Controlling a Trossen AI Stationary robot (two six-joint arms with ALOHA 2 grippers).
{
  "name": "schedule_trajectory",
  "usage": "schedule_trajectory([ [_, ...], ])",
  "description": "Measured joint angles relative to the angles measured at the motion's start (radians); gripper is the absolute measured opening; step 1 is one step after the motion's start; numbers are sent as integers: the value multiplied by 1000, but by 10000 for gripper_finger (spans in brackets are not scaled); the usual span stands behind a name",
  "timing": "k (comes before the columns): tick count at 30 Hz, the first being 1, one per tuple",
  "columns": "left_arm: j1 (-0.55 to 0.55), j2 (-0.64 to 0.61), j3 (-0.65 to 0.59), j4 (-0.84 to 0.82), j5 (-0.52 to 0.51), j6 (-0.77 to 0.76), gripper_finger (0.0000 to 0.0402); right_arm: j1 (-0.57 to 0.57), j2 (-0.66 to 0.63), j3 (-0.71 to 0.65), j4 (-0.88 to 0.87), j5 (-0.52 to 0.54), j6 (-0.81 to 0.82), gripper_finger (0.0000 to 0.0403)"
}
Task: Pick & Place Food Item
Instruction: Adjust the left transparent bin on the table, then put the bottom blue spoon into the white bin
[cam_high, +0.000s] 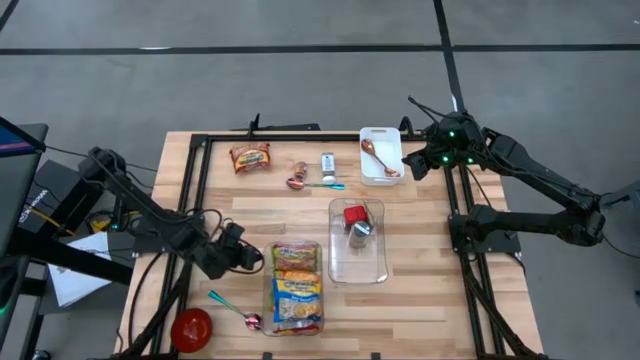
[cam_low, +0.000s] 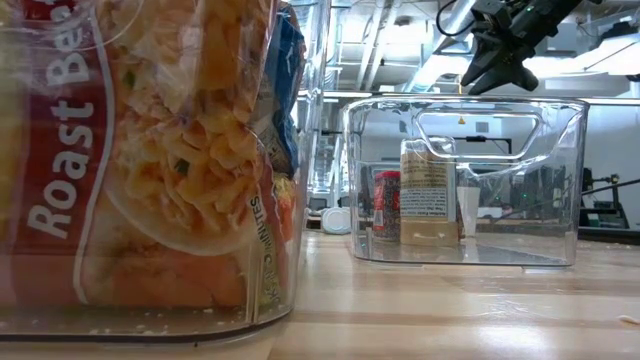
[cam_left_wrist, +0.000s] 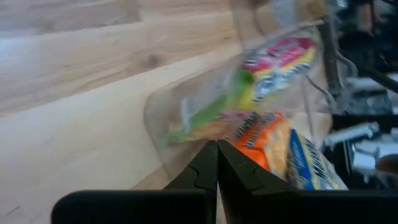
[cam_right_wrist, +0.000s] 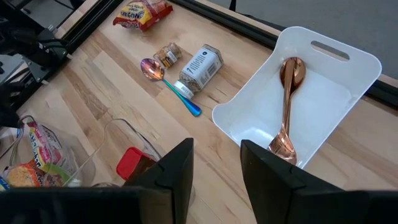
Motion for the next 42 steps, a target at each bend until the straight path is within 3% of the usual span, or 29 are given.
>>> schedule_trajectory([
  [9,0,-165,0,14,181,339,19,0,0,0,0,0,0,127],
  [13,0,-193,0,110,289,474,34,0,0,0,0,0,0,127],
  [17,0,-172,1,212,480,590,44,0,0,0,1,0,0,127],
  [20,0,-132,12,182,684,653,42,0,0,0,0,0,9,127],
  [22,-1,-101,31,122,757,700,39,0,0,0,-4,0,22,127],
  [28,-2,-50,57,33,755,803,50,0,0,0,-30,0,65,127],
  [37,-54,-9,57,20,753,936,173,0,0,0,-36,0,91,127],
  [42,-126,32,57,25,663,985,182,0,0,0,-40,8,105,127],
])
